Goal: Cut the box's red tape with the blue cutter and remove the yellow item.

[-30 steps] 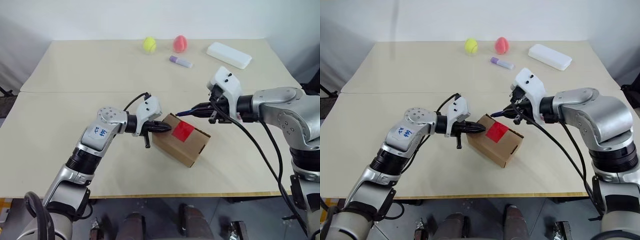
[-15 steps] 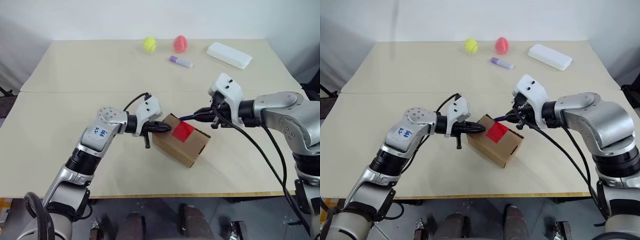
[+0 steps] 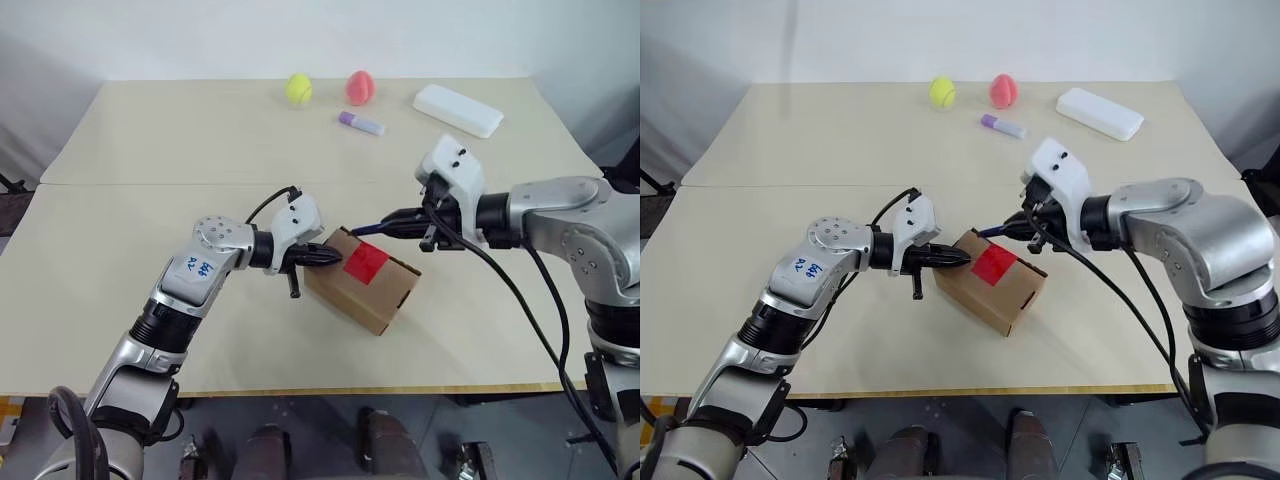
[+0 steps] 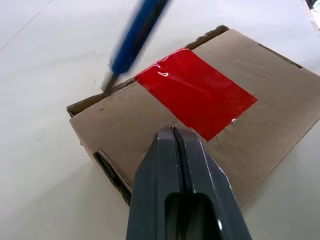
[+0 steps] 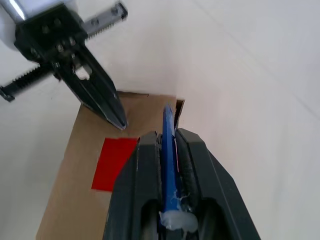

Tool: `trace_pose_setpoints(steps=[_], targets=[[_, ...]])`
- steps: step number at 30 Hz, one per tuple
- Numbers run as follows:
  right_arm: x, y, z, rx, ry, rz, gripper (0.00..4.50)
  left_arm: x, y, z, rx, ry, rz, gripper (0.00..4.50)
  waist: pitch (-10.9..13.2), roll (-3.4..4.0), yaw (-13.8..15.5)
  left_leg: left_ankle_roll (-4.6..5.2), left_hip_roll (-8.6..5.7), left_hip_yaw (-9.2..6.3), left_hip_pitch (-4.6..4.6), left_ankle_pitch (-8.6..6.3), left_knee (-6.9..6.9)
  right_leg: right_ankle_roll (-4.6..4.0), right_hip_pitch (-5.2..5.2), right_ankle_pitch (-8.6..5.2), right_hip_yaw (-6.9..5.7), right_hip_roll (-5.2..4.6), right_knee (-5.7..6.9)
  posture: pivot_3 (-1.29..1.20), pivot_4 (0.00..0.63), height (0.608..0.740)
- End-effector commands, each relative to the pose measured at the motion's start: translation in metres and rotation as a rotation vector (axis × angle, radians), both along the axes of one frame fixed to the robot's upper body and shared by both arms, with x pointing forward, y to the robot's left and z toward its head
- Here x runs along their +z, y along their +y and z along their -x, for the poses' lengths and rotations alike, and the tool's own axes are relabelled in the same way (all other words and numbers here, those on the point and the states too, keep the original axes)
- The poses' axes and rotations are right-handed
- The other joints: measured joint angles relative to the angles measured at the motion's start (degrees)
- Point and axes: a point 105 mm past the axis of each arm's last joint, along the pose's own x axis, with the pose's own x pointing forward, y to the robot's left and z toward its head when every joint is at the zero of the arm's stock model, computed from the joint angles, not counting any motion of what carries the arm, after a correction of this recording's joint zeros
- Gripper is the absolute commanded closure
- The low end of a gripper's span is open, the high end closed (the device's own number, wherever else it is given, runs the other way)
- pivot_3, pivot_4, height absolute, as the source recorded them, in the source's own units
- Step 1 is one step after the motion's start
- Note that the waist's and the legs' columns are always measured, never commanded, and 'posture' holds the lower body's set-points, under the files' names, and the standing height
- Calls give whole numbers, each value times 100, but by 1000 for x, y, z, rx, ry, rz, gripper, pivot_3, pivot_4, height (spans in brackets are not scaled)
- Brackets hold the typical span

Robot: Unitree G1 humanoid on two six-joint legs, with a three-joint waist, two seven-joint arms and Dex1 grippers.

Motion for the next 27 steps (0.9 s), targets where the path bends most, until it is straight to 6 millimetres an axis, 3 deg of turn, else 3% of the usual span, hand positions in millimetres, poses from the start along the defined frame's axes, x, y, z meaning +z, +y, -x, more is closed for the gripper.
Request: trace_pose_setpoints(steps=[1,7,14,27], targets=[[2,-6,-2,-25,-27,10,4349,-1,1,1,11,-3,-5,4480,0,0,0,0,0,1,1,0,0,0,0,0,0,0,0,0,150,740],[-1,-10,-2,-31,-26,19,4349,-2,2,1,12,-4,-7,4480,0,0,1,0,0,0,1,0,1,0,0,0,0,0,0,0,150,740],[20,-8,-3,-32,-70,-31,4349,-1,2,0,11,-6,-7,4480,0,0,4,0,0,0,0,0,2,0,1,0,0,0,0,0,150,740],[12,-15,6,-41,-34,2,4349,-1,2,-1,12,-3,-6,4480,0,0,5,0,0,0,0,0,2,0,1,0,0,0,-1,0,150,740]])
